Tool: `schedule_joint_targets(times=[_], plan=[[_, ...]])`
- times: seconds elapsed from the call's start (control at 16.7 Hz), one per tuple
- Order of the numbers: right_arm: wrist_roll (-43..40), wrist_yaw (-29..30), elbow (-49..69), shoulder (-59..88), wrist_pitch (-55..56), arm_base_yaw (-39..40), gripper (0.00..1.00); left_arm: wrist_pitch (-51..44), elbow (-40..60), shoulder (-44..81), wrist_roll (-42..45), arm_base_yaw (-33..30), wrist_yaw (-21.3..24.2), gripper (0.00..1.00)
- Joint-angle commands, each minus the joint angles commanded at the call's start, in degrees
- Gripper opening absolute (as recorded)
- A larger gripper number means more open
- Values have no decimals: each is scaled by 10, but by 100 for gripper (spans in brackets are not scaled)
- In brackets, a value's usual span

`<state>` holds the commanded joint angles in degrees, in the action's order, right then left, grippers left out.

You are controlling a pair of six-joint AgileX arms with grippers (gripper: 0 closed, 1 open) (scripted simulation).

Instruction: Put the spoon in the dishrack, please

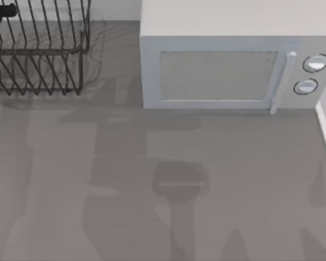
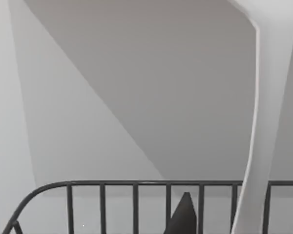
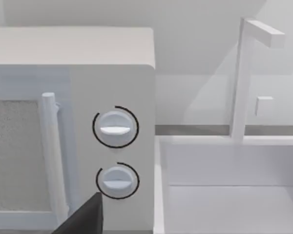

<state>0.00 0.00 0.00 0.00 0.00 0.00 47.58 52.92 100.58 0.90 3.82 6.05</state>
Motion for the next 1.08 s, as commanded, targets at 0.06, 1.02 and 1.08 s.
schedule_joint_targets(times=[0.06, 1.02, 1.08], plan=[[0, 0, 0, 0, 0, 0, 100, 0, 0, 0, 0, 0, 0, 0], [0, 0, 0, 0, 0, 0, 100, 0, 0, 0, 0, 0, 0, 98], [0, 0, 0, 0, 0, 0, 100, 0, 0, 0, 0, 0, 0, 100]])
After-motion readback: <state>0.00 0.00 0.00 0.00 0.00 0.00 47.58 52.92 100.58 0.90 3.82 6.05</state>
